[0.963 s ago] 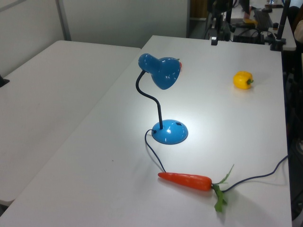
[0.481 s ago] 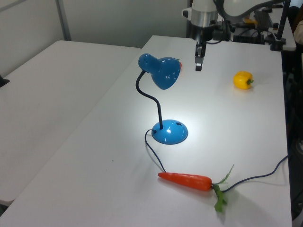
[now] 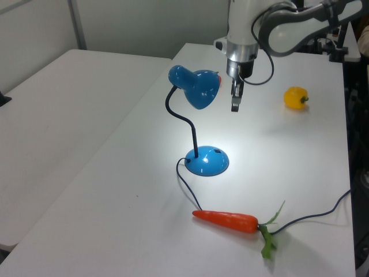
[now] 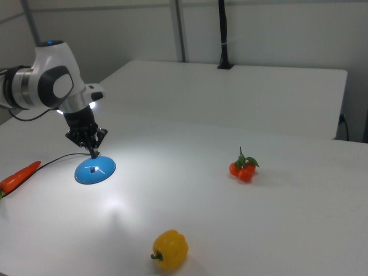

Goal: Turn off lamp
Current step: 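Move the gripper down toward the switch on the blue lamp base, then press the switch on the lamp base with the gripper fingertips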

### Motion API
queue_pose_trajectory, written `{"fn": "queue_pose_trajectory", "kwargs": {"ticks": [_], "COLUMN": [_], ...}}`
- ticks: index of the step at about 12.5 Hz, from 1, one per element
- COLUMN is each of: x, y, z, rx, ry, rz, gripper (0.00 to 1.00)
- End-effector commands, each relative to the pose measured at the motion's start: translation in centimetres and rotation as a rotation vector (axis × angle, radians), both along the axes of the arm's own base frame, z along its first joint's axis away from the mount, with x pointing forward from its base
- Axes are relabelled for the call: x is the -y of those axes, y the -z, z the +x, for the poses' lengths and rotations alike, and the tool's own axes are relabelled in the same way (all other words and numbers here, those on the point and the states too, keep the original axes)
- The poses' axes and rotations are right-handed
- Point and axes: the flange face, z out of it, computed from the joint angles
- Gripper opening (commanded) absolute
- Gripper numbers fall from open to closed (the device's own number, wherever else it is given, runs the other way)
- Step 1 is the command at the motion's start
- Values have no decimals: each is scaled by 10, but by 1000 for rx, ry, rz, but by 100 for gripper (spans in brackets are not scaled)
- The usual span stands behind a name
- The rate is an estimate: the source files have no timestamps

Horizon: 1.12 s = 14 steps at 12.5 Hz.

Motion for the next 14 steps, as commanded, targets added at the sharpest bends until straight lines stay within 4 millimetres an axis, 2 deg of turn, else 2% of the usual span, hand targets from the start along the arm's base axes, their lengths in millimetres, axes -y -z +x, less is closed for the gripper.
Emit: {"fn": "queue_pose_trajectory", "kwargs": {"ticks": [1, 4, 6, 10, 14], "x": [-18, -23, -33, -41, -43], "y": [36, 74, 87, 85, 95], "z": [-15, -21, -18, -13, -8], "rx": [24, 73, 92, 151, 169], "ry": [-82, -103, -114, -131, -134], "rz": [-18, 1, 16, 37, 50], "gripper": [0, 0, 0, 0, 0]}}
